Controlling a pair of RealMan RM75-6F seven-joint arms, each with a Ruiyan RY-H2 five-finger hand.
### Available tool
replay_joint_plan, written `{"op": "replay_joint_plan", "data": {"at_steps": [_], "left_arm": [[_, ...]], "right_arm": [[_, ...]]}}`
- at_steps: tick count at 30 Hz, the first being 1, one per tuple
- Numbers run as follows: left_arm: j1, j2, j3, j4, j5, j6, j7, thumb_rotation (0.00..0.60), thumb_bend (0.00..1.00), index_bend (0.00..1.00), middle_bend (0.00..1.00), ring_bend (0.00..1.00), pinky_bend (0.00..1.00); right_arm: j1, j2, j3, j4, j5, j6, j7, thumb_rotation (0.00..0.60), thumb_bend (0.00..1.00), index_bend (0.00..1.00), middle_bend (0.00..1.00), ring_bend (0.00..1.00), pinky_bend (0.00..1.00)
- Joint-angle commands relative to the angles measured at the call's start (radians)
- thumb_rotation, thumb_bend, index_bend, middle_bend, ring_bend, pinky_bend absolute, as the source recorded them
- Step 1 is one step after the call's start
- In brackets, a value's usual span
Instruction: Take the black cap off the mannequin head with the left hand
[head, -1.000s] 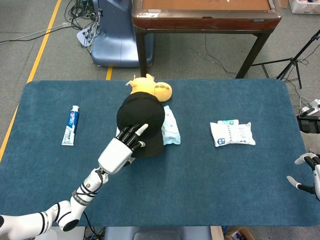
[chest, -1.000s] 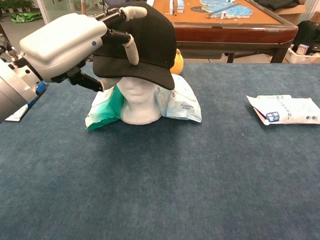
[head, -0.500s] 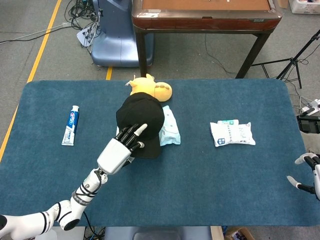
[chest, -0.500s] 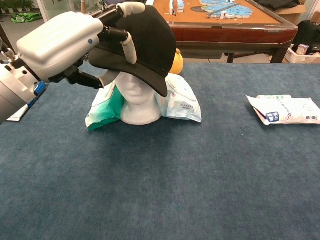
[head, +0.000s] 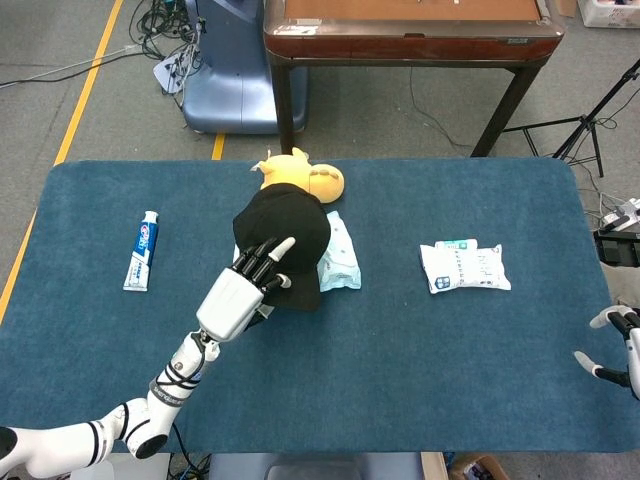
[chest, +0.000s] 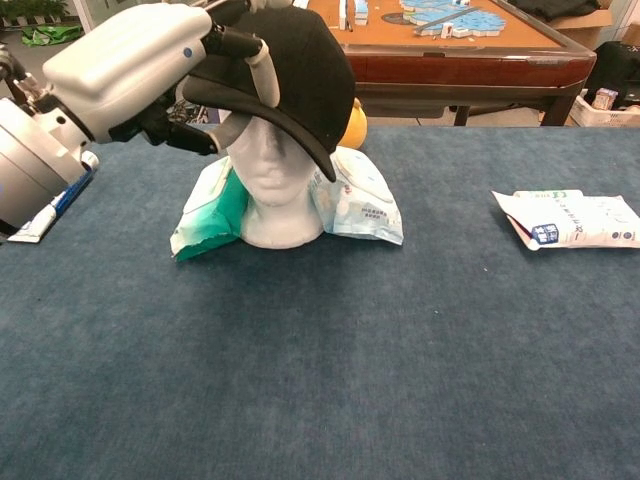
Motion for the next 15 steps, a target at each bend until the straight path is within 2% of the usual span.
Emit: {"op": "replay_joint_plan", "data": {"at_steps": [1, 8, 15], "left_arm": [[-0.003, 0.008, -0.015, -0.034, -0.029, -0.02, 0.029, 0.6, 0.47, 0.68, 0.05, 0.04, 0.17], [-0.007, 0.027, -0.045, -0.129, -0.102, -0.063, 0.096, 0.6, 0.47, 0.69, 0.04, 0.04, 0.17], [-0.014, 0.035, -0.056, -0.154, -0.107, -0.06, 0.11, 0.6, 0.47, 0.69, 0.05, 0.04, 0.17]], "right_arm": [[0.001, 0.0, 0.0, 0.0, 0.002, -0.002, -0.002, 0.6, 0.07, 0.48, 0.39, 0.31, 0.37], [0.003, -0.001, 0.001, 0.0, 0.006, -0.006, -0.006, 0.6, 0.07, 0.48, 0.39, 0.3, 0.37], [0.006, -0.001, 0.002, 0.002, 0.011, -0.014, -0.008, 0.6, 0.07, 0.48, 0.39, 0.3, 0.37]]}}
